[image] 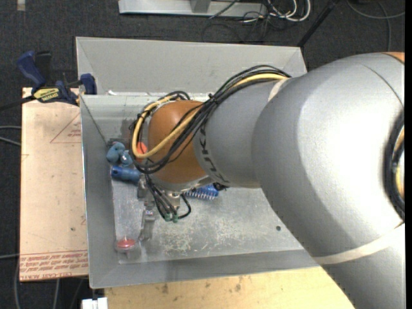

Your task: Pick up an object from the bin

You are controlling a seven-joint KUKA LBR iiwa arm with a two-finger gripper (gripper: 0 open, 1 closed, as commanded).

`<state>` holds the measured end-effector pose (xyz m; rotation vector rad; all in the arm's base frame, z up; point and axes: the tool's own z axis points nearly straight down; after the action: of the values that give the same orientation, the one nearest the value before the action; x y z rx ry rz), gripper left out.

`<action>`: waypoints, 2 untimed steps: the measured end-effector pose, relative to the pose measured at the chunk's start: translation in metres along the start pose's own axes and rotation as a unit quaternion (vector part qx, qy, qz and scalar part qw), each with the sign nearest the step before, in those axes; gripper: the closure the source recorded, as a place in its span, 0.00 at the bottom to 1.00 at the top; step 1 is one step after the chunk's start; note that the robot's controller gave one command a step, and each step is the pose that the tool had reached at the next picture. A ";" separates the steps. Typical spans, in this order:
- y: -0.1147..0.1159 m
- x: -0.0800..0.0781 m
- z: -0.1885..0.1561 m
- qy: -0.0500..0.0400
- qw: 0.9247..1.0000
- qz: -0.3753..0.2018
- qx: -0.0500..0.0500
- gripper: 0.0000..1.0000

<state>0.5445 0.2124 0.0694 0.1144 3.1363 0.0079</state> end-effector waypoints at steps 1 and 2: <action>-0.096 0.055 -0.111 0.001 0.972 -0.236 0.002 0.00; -0.079 0.012 -0.085 0.000 0.982 -0.187 0.001 0.00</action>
Offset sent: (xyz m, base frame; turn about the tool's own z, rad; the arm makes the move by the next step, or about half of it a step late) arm -0.0634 -0.0909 0.1100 -0.4807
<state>0.5267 0.1336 0.1543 -0.4744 3.1023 0.0032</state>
